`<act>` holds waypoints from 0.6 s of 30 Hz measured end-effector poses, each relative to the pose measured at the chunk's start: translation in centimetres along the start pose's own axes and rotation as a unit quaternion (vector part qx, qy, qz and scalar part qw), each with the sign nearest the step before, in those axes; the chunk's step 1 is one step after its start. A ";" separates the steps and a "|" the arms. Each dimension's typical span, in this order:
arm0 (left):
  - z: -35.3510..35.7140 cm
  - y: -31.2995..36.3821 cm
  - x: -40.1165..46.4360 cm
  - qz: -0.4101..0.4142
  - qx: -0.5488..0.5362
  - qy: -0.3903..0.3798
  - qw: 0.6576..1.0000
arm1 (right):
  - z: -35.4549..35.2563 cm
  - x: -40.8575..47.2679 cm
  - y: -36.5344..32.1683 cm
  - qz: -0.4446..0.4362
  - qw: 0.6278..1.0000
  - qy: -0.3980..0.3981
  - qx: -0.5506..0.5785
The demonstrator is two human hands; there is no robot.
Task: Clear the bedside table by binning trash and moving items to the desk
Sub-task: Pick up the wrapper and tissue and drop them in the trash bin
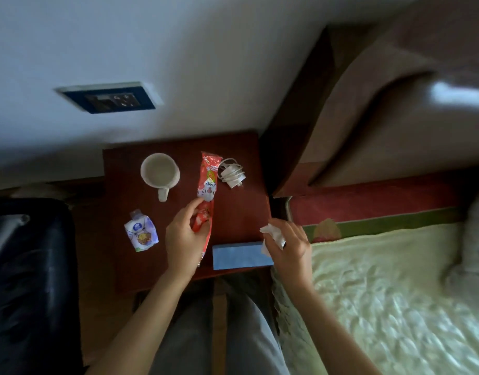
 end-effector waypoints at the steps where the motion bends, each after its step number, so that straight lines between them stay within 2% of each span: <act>1: -1.0 0.9 -0.4 0.011 0.003 -0.006 1.000 | -0.8 -0.6 -0.9 0.002 1.000 0.011 -0.003; 5: -5.1 4.8 -2.2 0.068 0.018 -0.044 0.997 | -4.0 -3.5 -4.6 0.024 0.999 0.048 -0.008; 11: -9.9 9.4 -6.2 0.180 0.078 -0.135 0.971 | -8.0 -9.6 -9.4 0.037 0.993 0.113 0.001; 18: -11.4 12.9 -12.2 0.258 0.113 -0.239 0.929 | -13.0 -20.1 -12.4 0.144 0.963 0.229 0.010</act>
Point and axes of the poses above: each hand's wrist, its own x-axis towards the middle knuckle, its own z-axis out of the palm, y = z × x, the point moved 2 cm from there along x, towards the middle knuckle, and after that the axes turned 6 degrees about -z, right-handed, at the moved point
